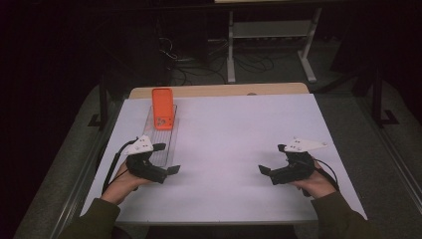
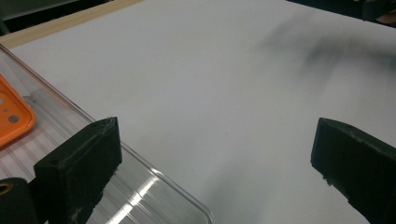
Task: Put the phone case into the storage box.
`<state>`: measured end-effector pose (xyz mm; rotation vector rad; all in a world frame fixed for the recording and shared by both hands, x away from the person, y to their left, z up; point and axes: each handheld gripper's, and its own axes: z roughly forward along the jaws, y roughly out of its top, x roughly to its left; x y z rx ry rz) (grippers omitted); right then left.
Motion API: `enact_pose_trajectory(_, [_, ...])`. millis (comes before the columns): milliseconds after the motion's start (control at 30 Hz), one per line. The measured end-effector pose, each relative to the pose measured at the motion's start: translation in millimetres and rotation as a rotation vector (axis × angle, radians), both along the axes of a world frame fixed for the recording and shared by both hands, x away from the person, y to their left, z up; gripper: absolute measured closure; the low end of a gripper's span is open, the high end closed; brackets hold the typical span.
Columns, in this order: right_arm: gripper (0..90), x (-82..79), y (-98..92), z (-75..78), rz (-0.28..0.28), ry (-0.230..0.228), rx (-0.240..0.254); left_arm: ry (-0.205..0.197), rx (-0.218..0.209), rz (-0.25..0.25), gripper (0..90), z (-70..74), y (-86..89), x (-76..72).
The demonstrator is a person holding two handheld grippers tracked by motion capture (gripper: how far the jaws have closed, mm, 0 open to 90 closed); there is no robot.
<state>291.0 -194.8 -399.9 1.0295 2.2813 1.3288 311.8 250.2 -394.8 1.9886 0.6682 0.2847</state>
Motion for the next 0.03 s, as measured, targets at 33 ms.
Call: enact_pose_trajectory(33, [0.0,-0.1,-0.1,-0.1,0.001,-0.002,0.000,-0.002,0.003,-0.001,1.4,0.0,0.1,0.4])
